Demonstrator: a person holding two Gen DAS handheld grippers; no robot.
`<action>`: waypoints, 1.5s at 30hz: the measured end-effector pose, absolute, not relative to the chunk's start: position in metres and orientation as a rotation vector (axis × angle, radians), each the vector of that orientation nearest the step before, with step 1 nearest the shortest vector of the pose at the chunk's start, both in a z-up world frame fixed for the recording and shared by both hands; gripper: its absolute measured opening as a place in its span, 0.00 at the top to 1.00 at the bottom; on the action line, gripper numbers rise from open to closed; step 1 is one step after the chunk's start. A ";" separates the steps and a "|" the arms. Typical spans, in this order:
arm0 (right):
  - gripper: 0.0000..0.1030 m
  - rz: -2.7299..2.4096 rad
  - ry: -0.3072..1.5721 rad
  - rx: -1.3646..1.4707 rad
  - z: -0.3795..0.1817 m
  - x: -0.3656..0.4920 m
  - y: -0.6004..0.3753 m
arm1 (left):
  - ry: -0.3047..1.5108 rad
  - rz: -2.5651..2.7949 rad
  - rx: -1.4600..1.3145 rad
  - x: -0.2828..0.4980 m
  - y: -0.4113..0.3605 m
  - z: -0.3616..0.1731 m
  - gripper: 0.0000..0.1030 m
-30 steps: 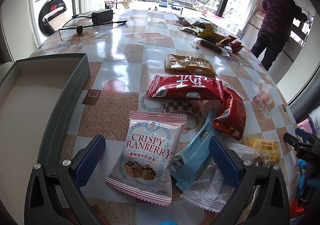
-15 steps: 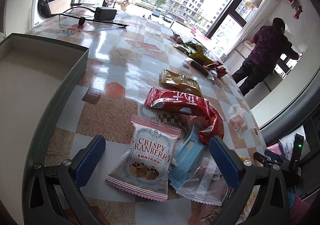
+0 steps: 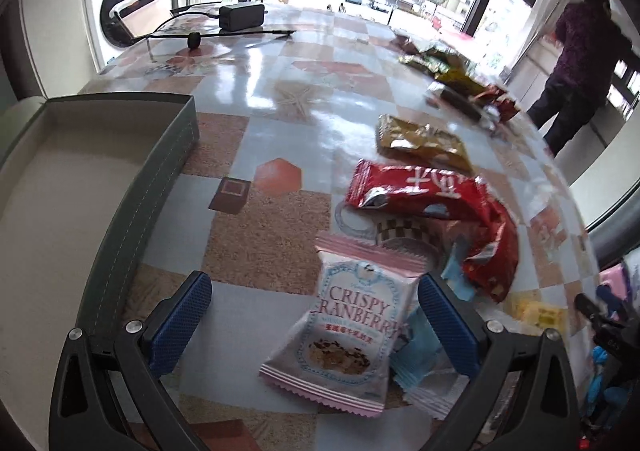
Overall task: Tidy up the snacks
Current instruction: 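Grasp the Crispy Cranberry packet with the left tool while the right tool grasps the yellow cake packet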
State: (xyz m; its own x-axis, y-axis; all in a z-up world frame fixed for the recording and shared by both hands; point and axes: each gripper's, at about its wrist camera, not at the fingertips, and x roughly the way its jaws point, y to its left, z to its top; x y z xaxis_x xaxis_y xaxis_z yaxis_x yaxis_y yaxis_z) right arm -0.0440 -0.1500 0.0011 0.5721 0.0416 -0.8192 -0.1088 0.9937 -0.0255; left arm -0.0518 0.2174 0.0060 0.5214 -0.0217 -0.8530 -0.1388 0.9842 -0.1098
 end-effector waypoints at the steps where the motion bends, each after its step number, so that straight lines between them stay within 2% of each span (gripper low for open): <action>1: 0.00 0.088 0.958 -0.076 0.001 -0.044 -0.150 | 1.045 0.090 -0.112 -0.051 0.213 0.003 0.00; 11: 0.00 0.135 1.007 -0.104 0.002 -0.043 -0.146 | 1.091 0.062 -0.035 -0.061 0.205 0.001 0.00; 14: 0.00 0.349 1.053 -0.141 0.015 -0.046 -0.124 | 1.083 0.059 -0.035 -0.062 0.205 0.000 0.00; 17: 0.00 0.493 1.016 -0.278 0.027 -0.060 -0.084 | 1.077 0.066 -0.037 -0.061 0.203 0.000 0.00; 23: 0.00 0.636 1.023 -0.524 0.009 -0.060 -0.010 | 1.083 0.085 -0.046 -0.061 0.203 0.001 0.00; 27: 0.00 0.703 1.104 -0.507 0.003 -0.047 0.013 | 1.104 0.079 -0.042 -0.059 0.201 0.002 0.01; 29: 0.00 0.680 1.139 -0.475 0.001 -0.043 0.015 | 1.108 0.071 -0.047 -0.060 0.200 0.003 0.06; 30: 0.03 0.666 1.140 -0.470 0.002 -0.042 0.015 | 1.107 0.061 -0.043 -0.061 0.198 0.005 0.09; 31: 0.10 0.656 1.135 -0.457 0.004 -0.043 0.013 | 1.105 0.051 -0.039 -0.062 0.196 0.006 0.17; 32: 0.16 0.639 1.128 -0.440 0.007 -0.044 0.008 | 1.101 0.039 -0.034 -0.064 0.193 0.008 0.29; 33: 0.36 0.619 1.123 -0.418 0.010 -0.045 0.002 | 1.096 0.026 -0.027 -0.065 0.190 0.010 0.36; 34: 0.60 0.592 1.125 -0.394 0.014 -0.044 -0.005 | 1.093 0.013 -0.019 -0.067 0.187 0.012 0.54; 35: 0.62 0.573 1.144 -0.357 0.015 -0.043 -0.012 | 1.095 0.004 -0.016 -0.068 0.185 0.013 0.59; 45: 0.63 0.545 1.183 -0.001 0.032 -0.042 -0.072 | 1.011 -0.013 -0.107 -0.097 0.186 0.040 0.60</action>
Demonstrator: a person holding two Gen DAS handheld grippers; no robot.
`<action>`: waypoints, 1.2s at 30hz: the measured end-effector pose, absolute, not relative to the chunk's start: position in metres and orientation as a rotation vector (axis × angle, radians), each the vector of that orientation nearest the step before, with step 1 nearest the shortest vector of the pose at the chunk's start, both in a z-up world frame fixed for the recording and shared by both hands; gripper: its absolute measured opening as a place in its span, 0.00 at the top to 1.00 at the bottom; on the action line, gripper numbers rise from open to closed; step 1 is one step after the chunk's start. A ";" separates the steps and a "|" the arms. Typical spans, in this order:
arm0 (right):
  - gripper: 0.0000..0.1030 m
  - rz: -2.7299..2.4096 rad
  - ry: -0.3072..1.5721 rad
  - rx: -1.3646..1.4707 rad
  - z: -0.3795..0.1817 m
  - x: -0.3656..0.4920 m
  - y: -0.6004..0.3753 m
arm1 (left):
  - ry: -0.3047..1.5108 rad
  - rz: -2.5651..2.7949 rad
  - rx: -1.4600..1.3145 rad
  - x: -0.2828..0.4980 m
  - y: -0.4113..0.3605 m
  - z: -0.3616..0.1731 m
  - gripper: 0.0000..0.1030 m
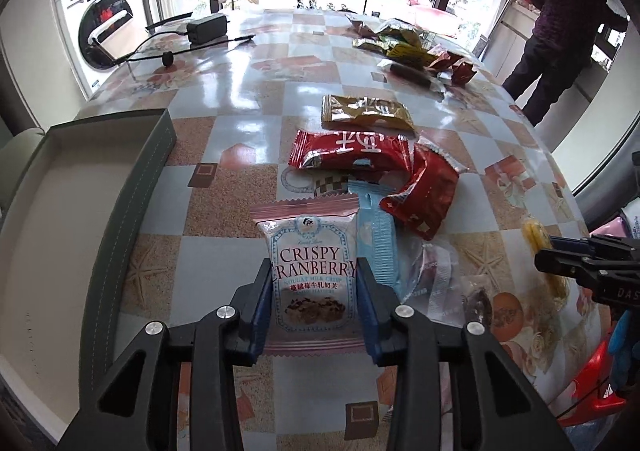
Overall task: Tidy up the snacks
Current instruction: 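Grasp the Crispy Cranberry packet with the left tool while the right tool grasps the yellow cake packet, then lower both held packets into the grey tray and open both tools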
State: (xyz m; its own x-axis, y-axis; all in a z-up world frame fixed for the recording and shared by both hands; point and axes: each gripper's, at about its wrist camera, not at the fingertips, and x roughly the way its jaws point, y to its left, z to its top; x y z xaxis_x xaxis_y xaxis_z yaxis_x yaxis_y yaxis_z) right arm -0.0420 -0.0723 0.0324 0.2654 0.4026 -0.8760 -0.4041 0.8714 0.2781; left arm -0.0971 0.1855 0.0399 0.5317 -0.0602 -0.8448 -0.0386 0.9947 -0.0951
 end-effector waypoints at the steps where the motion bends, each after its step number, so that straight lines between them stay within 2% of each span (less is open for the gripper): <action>1: 0.63 0.549 1.180 0.012 0.035 -0.042 -0.072 | 0.995 -0.012 -0.110 -0.100 0.187 0.045 0.60; 7: 0.63 0.608 1.152 0.015 0.052 -0.048 -0.045 | 0.894 0.030 -0.160 -0.121 0.212 0.079 0.60; 14: 0.63 0.762 1.149 -0.033 0.068 -0.055 0.042 | 0.836 0.160 -0.227 -0.152 0.278 0.097 0.60; 23: 0.63 0.961 1.130 -0.133 0.079 -0.078 0.185 | 0.873 0.338 -0.303 -0.189 0.360 0.072 0.60; 32: 0.63 1.022 1.167 -0.201 0.065 -0.090 0.273 | 0.937 0.361 -0.358 -0.197 0.387 0.037 0.59; 33: 0.63 1.019 1.177 -0.210 0.061 -0.089 0.278 | 0.940 0.364 -0.352 -0.199 0.388 0.035 0.56; 34: 0.62 1.011 1.190 -0.219 0.058 -0.088 0.281 | 0.945 0.368 -0.346 -0.199 0.388 0.032 0.47; 35: 0.59 0.999 1.202 -0.228 0.056 -0.087 0.284 | 0.947 0.368 -0.343 -0.199 0.387 0.031 0.34; 36: 0.43 0.983 1.206 -0.233 0.054 -0.086 0.283 | 0.943 0.368 -0.343 -0.201 0.387 0.030 0.28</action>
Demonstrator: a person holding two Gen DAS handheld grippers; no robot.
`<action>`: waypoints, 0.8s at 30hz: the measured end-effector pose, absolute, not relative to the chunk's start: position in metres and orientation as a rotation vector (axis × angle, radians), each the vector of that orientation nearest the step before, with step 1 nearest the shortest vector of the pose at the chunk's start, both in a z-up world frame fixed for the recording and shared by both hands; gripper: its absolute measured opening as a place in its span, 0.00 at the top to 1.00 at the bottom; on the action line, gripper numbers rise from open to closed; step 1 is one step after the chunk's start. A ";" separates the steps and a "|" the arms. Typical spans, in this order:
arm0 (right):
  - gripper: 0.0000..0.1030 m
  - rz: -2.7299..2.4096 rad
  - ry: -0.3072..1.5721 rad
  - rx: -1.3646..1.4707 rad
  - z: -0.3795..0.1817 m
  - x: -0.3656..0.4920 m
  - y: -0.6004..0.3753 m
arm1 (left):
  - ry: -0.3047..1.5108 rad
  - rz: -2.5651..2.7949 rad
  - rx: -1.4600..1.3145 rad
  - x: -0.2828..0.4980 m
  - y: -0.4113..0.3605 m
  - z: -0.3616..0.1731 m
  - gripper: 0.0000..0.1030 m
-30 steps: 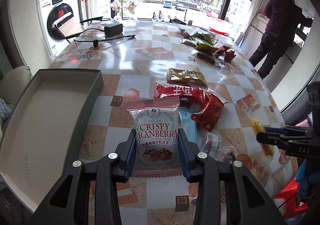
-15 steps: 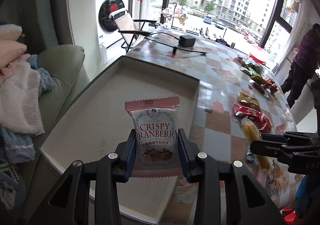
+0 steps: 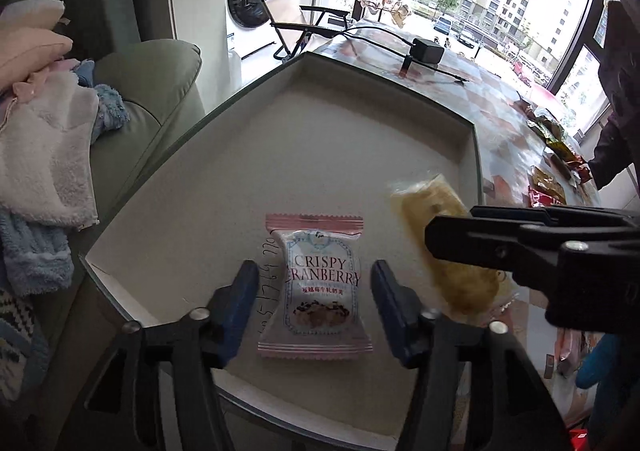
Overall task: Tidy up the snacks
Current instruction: 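Lower both held packets into the grey tray and open both tools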
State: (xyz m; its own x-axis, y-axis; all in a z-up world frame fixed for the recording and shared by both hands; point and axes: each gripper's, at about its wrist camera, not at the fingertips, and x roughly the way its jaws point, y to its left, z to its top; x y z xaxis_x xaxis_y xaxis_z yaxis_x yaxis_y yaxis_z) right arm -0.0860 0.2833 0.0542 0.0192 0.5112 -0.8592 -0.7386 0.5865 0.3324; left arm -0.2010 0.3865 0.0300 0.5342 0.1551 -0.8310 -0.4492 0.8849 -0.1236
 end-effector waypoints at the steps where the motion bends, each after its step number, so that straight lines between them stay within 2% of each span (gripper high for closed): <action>1: 0.27 0.980 1.199 -0.224 0.055 -0.085 0.280 | 0.934 0.366 -0.346 -0.202 0.386 0.030 0.23; 3: 0.13 0.952 1.175 -0.226 0.057 -0.085 0.272 | 0.925 0.358 -0.341 -0.203 0.384 0.031 0.23; 10: 0.13 0.758 1.125 -0.236 0.068 -0.074 0.194 | 0.882 0.330 -0.278 -0.203 0.364 0.050 0.23; 17: 0.13 0.483 1.169 -0.128 0.049 -0.070 0.073 | 0.849 0.230 -0.209 -0.191 0.314 0.073 0.23; 24: 0.13 0.465 1.211 -0.078 0.029 -0.089 0.033 | 0.927 0.107 -0.126 -0.159 0.250 0.066 0.22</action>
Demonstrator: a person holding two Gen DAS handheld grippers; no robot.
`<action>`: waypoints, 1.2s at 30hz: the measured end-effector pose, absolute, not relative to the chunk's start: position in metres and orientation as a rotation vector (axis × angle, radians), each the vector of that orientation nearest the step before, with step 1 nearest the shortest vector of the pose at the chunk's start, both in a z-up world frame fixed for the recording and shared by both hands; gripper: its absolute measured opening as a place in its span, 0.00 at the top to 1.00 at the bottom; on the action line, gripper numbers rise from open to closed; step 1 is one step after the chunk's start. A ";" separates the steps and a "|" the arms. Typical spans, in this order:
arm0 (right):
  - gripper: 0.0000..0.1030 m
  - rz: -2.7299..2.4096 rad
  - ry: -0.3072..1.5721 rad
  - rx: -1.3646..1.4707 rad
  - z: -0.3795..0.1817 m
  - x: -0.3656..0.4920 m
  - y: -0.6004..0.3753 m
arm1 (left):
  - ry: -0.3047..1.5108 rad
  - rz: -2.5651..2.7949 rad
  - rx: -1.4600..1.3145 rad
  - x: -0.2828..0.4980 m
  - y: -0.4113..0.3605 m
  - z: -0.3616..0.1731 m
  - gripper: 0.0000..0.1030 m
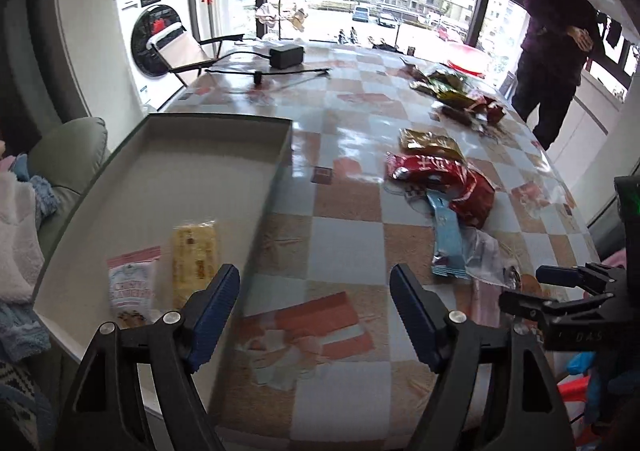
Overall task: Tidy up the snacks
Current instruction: 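Lower both held packets into the grey tray and open both tools, then grasp the blue bar with the left tool while the right tool grasps the clear jerky packet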
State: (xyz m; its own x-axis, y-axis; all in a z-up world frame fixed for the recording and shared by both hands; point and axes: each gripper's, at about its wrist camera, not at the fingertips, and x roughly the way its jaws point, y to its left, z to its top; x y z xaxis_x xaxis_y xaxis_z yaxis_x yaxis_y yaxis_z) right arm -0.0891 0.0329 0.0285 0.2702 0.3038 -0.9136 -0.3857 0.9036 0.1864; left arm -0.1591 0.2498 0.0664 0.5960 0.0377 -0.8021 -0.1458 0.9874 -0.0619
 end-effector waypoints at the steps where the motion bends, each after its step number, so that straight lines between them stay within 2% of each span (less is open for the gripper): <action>1: 0.13 0.473 1.209 -0.091 0.026 -0.091 0.034 | 0.945 0.095 -0.122 -0.154 0.242 0.063 0.22; 6: 0.13 0.482 1.191 -0.150 0.014 -0.094 0.038 | 1.000 0.054 -0.128 -0.132 0.217 0.053 0.22; 15: 0.12 0.317 1.173 -0.088 0.013 -0.074 -0.037 | 1.069 -0.015 -0.099 -0.089 0.178 0.034 0.22; 18: 0.00 0.301 1.180 -0.063 0.010 -0.071 -0.054 | 1.094 -0.018 -0.067 -0.075 0.163 0.024 0.22; 26: 0.00 0.334 1.129 -0.216 0.007 -0.068 -0.041 | 1.122 0.021 -0.023 -0.058 0.152 0.009 0.21; 30: 0.00 0.349 1.101 -0.220 0.005 -0.065 -0.038 | 1.116 0.029 -0.023 -0.053 0.151 0.006 0.11; 32: 0.00 0.353 1.089 -0.220 0.005 -0.064 -0.037 | 1.114 0.043 -0.030 -0.051 0.153 0.003 0.01; 36: 0.00 0.357 1.058 -0.217 0.004 -0.067 -0.037 | 1.104 0.046 -0.031 -0.052 0.154 0.002 0.00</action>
State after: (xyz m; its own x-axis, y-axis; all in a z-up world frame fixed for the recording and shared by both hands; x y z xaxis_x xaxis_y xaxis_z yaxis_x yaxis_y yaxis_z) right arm -0.0671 -0.0367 0.0037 0.4415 0.1815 -0.8787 -0.3876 0.9218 -0.0044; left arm -0.0520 0.1535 0.0016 0.4494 0.0217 -0.8931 -0.0530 0.9986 -0.0024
